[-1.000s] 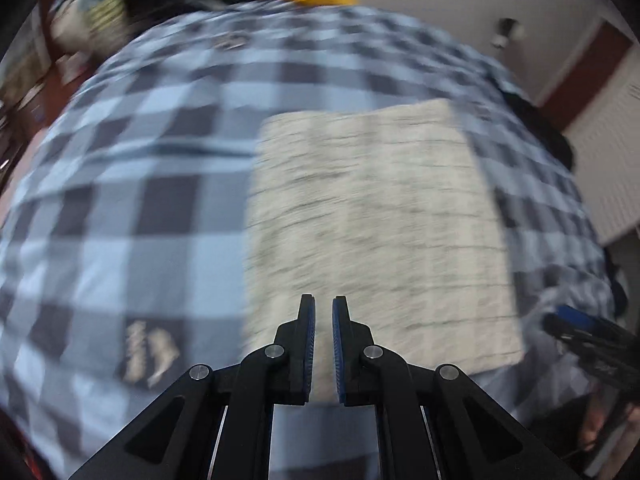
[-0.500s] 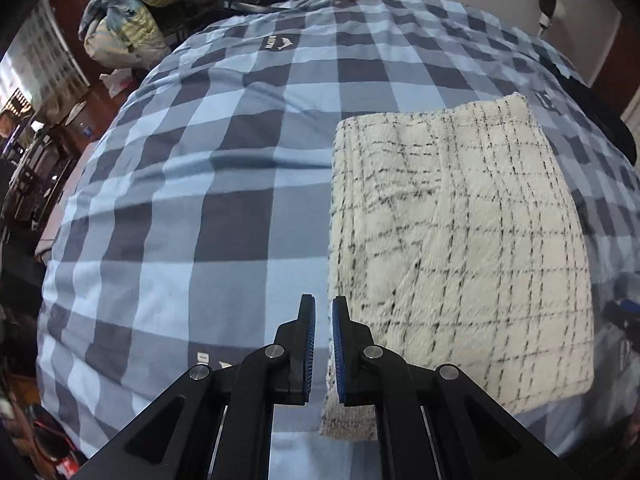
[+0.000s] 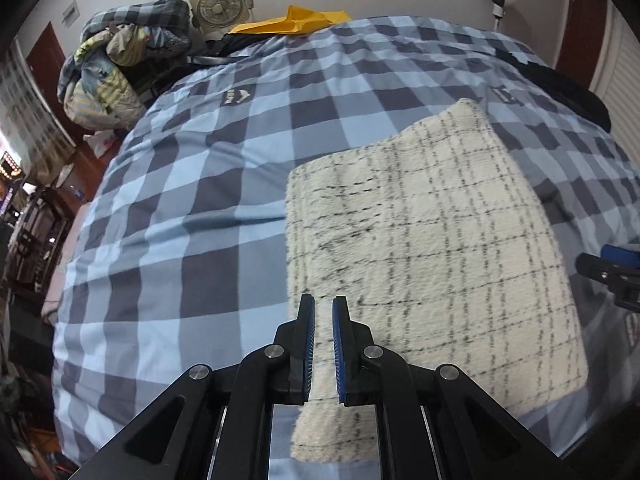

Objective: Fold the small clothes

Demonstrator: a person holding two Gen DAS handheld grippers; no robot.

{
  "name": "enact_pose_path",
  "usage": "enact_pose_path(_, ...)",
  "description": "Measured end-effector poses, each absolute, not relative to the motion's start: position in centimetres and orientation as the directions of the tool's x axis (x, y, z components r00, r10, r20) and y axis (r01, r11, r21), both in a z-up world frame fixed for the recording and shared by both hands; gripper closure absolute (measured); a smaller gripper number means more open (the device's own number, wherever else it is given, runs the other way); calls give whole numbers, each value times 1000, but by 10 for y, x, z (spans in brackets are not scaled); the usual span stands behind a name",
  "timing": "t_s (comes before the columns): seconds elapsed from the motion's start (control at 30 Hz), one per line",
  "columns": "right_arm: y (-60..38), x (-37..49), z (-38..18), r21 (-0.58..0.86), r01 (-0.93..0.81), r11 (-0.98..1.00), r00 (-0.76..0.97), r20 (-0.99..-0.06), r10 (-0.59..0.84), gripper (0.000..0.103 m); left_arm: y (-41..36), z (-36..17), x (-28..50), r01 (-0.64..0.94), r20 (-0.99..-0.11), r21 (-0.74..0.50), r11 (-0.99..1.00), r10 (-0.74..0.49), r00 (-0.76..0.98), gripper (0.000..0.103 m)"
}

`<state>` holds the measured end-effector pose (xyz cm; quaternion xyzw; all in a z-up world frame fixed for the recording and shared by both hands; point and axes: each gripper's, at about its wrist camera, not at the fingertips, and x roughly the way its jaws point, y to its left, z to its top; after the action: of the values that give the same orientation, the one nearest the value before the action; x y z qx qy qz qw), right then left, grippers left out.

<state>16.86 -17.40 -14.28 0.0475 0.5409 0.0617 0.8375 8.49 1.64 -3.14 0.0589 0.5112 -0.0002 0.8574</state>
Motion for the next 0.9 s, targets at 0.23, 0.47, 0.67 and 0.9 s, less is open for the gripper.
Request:
enact_pose_path(0.23, -169, 172, -140, 130, -73, 989, 436, -887, 149, 31, 10, -33, 83, 100, -880, 13, 995, -36, 474, 6)
enact_pose_path(0.47, -166, 170, -140, 141, -91, 986, 430, -887, 166, 31, 7, -64, 89, 90, -906, -54, 994, -87, 415, 0)
enact_pose_path(0.67, -163, 166, -140, 111, -91, 990, 438, -888, 140, 31, 6, -84, 87, 58, -905, -9, 998, -33, 423, 0)
enact_pose_path(0.9, -163, 153, -141, 59, -57, 997, 458, -885, 79, 31, 18, -107, 73, 5, -909, 90, 996, 80, 409, 0)
